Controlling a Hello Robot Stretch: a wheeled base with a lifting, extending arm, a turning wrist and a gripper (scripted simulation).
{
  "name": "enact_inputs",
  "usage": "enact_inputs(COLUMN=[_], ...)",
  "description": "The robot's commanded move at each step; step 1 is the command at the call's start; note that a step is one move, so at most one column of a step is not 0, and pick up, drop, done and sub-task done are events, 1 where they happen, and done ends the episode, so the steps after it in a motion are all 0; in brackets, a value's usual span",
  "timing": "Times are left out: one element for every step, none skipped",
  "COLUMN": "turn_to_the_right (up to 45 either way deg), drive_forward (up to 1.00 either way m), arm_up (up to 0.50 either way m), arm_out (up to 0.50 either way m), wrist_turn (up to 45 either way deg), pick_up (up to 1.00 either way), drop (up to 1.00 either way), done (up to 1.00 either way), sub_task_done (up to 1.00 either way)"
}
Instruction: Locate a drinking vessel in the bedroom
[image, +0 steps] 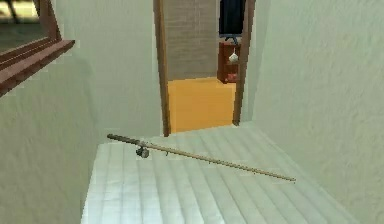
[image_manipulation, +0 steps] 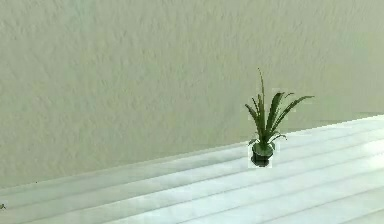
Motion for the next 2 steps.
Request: enact_inputs(turn_to_the_right=[45.0,30.0], drive_forward=[0.00,0.00], arm_up=[0.00,0.00], arm_out=[0.00,0.00], wrist_turn=[0.0,0.0], pick_up=[0.00,0.00], drop=[0.00,0.00], done=[0.00,0.00], sub_task_done=[0.00,0.00])
